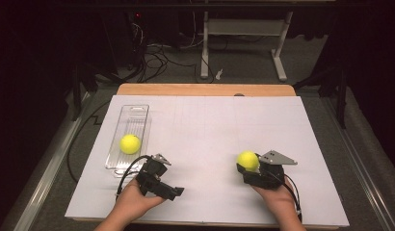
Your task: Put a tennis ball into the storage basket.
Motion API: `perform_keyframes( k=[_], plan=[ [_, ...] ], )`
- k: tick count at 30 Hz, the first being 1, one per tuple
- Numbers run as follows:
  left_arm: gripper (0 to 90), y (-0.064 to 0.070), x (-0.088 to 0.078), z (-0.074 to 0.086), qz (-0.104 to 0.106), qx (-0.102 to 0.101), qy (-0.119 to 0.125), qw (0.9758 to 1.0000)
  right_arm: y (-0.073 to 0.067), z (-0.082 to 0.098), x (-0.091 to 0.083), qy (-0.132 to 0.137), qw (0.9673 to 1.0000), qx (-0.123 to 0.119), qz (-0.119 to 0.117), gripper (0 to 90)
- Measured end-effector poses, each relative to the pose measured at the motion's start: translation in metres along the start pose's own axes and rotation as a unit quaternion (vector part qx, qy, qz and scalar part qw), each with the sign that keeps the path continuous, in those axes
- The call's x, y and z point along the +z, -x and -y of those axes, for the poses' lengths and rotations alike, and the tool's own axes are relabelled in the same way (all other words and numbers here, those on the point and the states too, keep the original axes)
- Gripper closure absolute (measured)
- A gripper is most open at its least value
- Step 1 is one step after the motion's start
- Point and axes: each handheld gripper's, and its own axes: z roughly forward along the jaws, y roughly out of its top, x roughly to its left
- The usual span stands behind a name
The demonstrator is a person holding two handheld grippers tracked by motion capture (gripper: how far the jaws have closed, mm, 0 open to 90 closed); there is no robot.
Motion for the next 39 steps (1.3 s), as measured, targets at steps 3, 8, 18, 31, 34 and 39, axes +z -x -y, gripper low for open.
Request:
perform_keyframes(
  k=[3, 8, 18, 31, 34, 39],
  plan=[
    [1.0, 0.0, 0.0, 0.0, 0.0, 0.0, 0.001, 1.0, -0.001, 0.0, 0.0, 0.001, 1.0, -0.003, 0.0, 27.6],
    [1.0, -0.001, -0.001, -0.001, -0.002, -0.003, 0.001, 1.0, -0.007, -0.001, 0.001, 0.011, 0.9998, -0.014, -0.009, 27.6],
    [1.0, 0.0, -0.005, -0.005, 0.006, -0.008, 0.008, 0.9999, -0.037, -0.011, 0.015, 0.002, 0.9975, -0.041, -0.058, 27.8],
    [1.0, 0.001, -0.006, -0.005, 0.009, -0.008, 0.006, 0.9999, -0.065, -0.018, 0.027, -0.016, 0.9928, -0.085, -0.083, 27.8],
    [1.0, 0.001, -0.006, -0.005, 0.009, -0.008, 0.005, 0.9999, -0.071, -0.02, 0.03, -0.015, 0.9917, -0.093, -0.088, 27.8],
    [1.0, 0.002, -0.006, -0.004, 0.01, -0.009, 0.006, 0.9999, -0.079, -0.024, 0.033, -0.008, 0.9906, -0.098, -0.095, 27.8]
  ],
)
